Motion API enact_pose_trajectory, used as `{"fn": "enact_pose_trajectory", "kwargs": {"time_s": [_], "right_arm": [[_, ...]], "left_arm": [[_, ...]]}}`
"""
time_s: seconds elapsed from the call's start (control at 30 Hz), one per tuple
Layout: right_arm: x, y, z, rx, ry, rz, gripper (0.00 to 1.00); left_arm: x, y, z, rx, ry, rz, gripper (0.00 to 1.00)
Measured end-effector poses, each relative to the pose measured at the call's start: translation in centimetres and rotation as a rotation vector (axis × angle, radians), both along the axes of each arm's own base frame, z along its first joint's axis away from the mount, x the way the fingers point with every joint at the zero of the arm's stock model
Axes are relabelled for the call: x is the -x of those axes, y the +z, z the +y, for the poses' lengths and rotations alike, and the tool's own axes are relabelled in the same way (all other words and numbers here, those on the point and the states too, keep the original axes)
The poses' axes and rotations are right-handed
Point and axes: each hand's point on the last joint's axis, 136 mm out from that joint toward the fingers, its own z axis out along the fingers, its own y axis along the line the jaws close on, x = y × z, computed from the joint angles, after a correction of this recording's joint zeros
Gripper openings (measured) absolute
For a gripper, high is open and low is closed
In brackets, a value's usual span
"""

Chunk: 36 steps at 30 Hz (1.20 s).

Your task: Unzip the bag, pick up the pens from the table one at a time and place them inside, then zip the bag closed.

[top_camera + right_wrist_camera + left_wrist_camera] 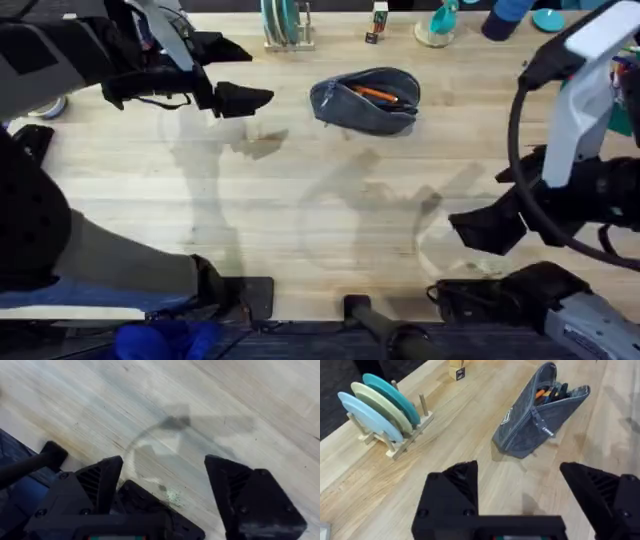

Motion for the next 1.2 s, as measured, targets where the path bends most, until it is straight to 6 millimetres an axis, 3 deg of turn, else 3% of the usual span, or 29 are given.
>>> {"fn": "enact_pose_trajectory", "kwargs": {"time_s": [0.8,1.2], "right_arm": [[-0.55,0.39,0.61,-0.032,0.006,-0.024,0.997],[-0.11,0.31,0.87,-0.100,-0.133,0.043,0.997]], "left_arm": [[-0.08,-0.30,0.18,-0.018,0.008,0.006,0.992],[-0.08,-0.30,0.18,-0.018,0.008,0.006,0.993]]}}
